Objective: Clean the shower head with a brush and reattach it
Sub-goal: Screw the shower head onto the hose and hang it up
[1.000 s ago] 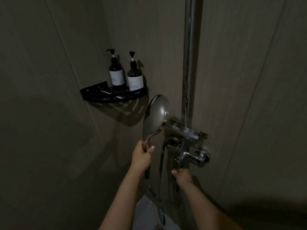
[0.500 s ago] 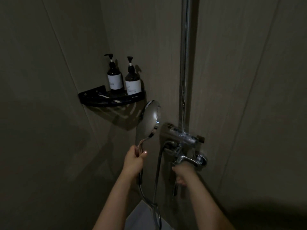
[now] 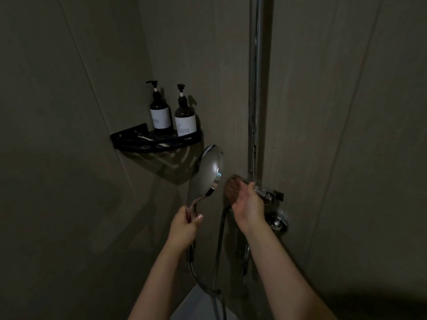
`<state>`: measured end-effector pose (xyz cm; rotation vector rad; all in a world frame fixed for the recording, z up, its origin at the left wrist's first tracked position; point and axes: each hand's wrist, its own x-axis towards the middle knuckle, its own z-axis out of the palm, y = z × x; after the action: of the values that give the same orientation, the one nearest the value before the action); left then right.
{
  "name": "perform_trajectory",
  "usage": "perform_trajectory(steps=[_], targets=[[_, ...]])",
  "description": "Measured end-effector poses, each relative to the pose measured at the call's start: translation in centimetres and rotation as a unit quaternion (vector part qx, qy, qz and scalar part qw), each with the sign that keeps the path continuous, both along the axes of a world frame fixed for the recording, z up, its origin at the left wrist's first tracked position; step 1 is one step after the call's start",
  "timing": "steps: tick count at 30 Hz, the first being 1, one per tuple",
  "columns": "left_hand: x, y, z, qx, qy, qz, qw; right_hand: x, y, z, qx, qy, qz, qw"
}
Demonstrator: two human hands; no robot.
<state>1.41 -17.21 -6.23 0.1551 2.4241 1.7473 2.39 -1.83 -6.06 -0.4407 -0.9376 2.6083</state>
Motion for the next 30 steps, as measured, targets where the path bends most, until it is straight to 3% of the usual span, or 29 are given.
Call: perform_trajectory(steps=[6,10,15,19,25,28,30], targets=[[-0.1,-0.3,-0.2,0.006,0.014,0.014,1.000,-0.6,-0.4,-2.3,-0.028,-0.037,0.001,0.999],[-0.2,-0.3,-0.3,-0.025,0.025,0.028,0.999,-0.9,-0.9,-5.0,0.064,-0.221,0.054,0.972],[-0.2,-0.6,-0.5,-0.029,0.021,0.046,0.998,0.3,-0.4,-9.7,0.155,-0.373,-0.030,0.914],[0.0,-0.6,-0.8,-0.012,0.009,0.024,1.000,1.4,-0.2,-12.1,0.240,-0.400,-0.064,0.882],[0.2,-0.4,-0.8,0.028,-0.014,0.027,0.999,2.9,-0.5,-12.0,0.398,-0.410,-0.008,0.821],[0.4,-0.6,-0.6,0.071,-0.033,0.018,0.997,2.9,-0.4,-12.6,0.416,-0.442,0.029,0.794],[0.2,-0.7,-0.6,0.047,-0.015,0.028,0.998,2.8,-0.2,-13.0,0.426,-0.456,0.045,0.780]])
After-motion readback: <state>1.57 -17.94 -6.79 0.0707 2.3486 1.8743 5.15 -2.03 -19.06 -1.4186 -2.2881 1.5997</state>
